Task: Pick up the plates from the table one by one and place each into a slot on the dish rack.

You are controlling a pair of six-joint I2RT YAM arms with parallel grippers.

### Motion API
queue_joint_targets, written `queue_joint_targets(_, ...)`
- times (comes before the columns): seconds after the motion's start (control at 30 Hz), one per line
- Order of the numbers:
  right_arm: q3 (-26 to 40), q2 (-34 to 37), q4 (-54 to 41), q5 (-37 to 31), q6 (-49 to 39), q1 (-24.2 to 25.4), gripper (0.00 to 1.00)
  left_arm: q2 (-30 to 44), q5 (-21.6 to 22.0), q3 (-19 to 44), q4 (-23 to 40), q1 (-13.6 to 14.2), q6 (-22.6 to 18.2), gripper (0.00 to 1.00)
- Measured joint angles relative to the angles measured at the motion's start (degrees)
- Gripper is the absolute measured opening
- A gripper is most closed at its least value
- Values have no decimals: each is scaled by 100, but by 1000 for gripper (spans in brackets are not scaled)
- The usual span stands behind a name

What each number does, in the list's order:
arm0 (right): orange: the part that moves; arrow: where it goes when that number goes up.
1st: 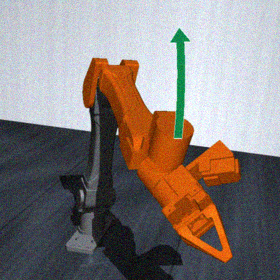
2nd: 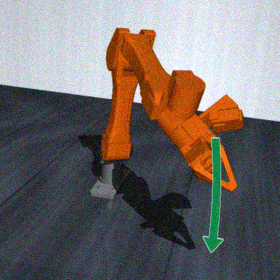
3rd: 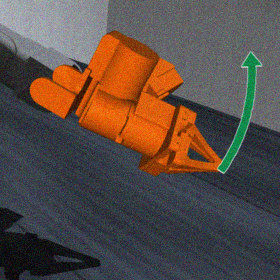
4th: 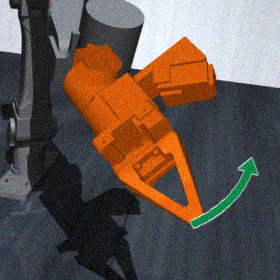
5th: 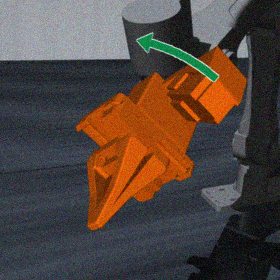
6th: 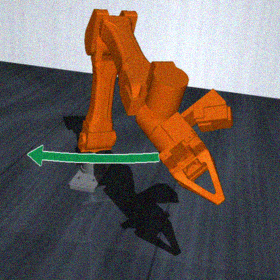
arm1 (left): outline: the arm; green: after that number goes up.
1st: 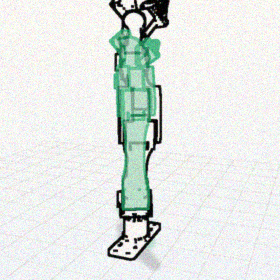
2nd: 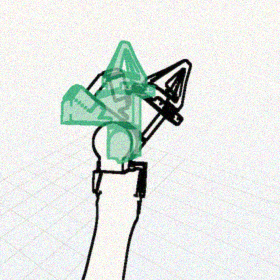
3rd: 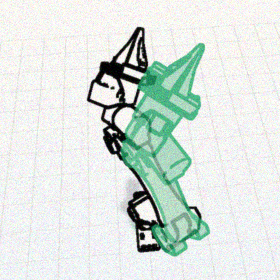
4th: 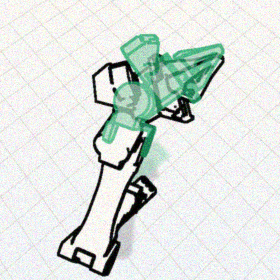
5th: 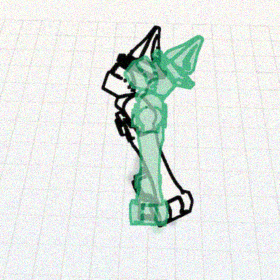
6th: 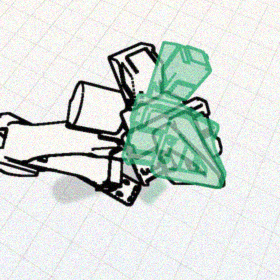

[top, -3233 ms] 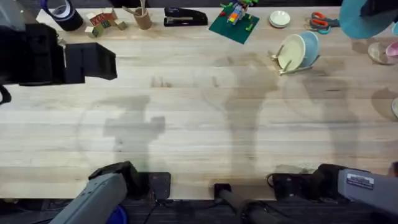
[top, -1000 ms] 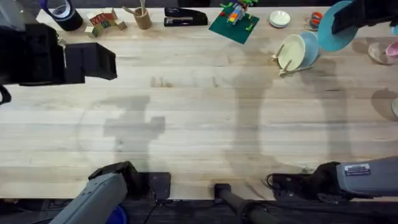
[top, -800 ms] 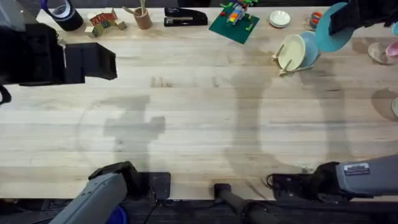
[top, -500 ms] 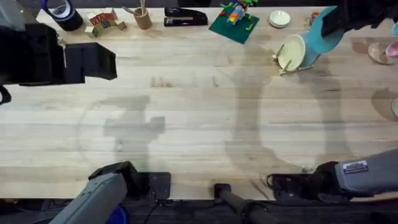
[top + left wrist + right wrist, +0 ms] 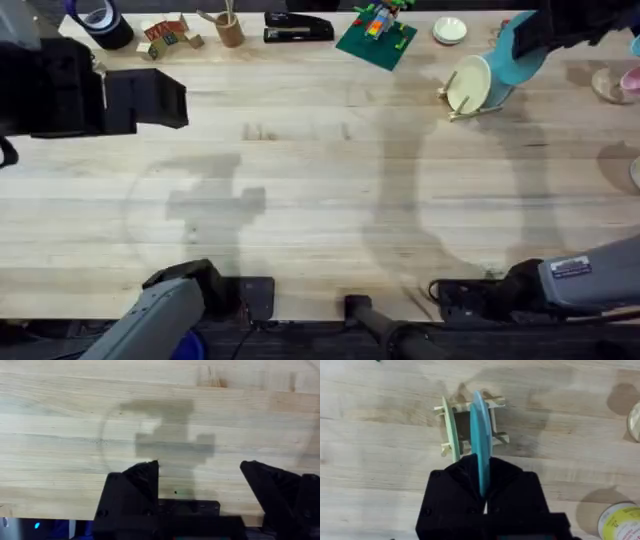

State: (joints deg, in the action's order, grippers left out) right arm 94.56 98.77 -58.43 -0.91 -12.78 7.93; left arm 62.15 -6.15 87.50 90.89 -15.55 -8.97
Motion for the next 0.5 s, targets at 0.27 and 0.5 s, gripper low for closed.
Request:
queue_joint_targets(0.27, 0, 284, 89, -20, 20, -144, 46, -2, 0, 0, 0, 0, 0, 995)
queue_joint_targets(0.5, 0, 348, 140, -37, 36, -193, 46, -2, 0, 0, 0, 0, 0, 995)
